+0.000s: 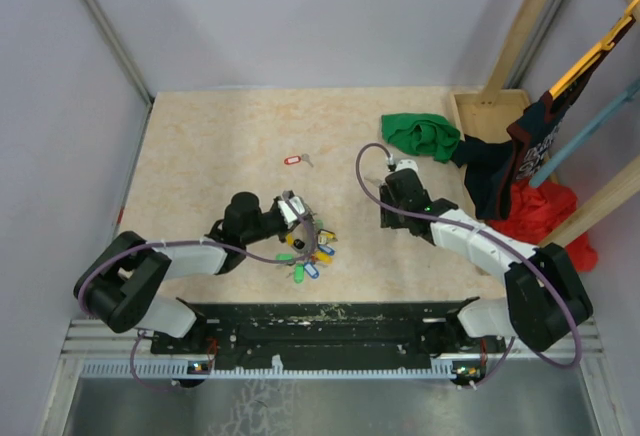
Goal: Put the keys on the keyring
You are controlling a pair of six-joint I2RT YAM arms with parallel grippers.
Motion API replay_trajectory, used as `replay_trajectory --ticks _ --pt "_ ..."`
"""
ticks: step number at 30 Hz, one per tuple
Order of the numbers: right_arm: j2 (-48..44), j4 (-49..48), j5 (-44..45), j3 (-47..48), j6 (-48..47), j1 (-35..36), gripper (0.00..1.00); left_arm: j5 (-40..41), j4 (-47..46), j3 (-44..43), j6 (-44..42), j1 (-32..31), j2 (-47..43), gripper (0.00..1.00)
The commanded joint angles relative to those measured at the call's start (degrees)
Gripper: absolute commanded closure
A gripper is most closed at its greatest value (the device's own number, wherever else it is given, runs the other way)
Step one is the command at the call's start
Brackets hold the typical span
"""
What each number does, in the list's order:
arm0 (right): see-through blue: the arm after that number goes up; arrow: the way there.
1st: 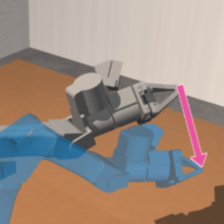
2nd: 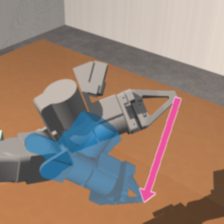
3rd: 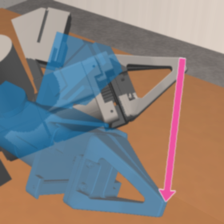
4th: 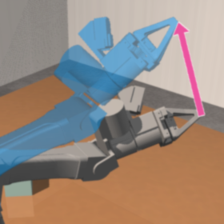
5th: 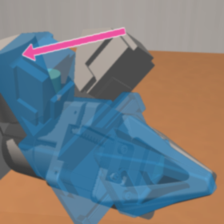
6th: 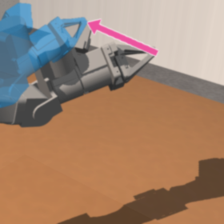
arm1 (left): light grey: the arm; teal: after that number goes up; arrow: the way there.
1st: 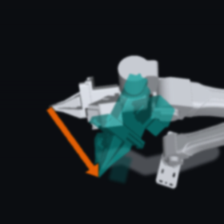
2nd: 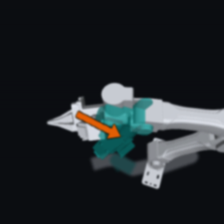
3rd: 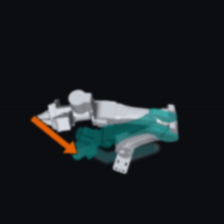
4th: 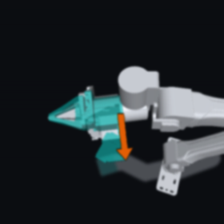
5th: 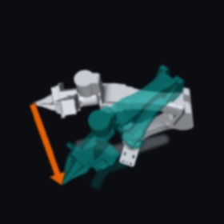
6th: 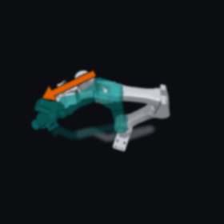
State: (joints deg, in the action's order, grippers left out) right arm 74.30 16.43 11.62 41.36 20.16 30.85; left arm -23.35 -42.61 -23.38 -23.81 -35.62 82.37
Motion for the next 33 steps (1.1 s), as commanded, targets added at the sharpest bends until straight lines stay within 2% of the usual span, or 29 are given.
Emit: replay_trajectory --ticks 1,16,25,28,33 --pt "0.94 0.84 0.79 1.12 2.70 -2.18 0.58 -0.40 0.38 -2.11 0.69 -0.11 -0.64 1.00" --pt "10.18 -3.44 -5.74 3.20 1.09 -3.78 0.51 -1.52 1.48 -2.71 0.70 -0.15 -0.32 1.00" --pt "13.84 -8.40 -12.10 5.44 -0.42 -2.80 0.51 -2.48 2.24 -3.43 0.87 -0.16 0.31 1.00" --pt "15.85 -6.76 -13.42 8.54 -2.51 -1.98 0.51 -2.70 2.42 -3.48 0.87 -0.16 0.34 1.00" --pt "13.45 -1.29 -11.78 11.09 -7.19 -1.50 0.52 -3.04 3.13 -3.86 0.83 -0.16 0.51 1.00"
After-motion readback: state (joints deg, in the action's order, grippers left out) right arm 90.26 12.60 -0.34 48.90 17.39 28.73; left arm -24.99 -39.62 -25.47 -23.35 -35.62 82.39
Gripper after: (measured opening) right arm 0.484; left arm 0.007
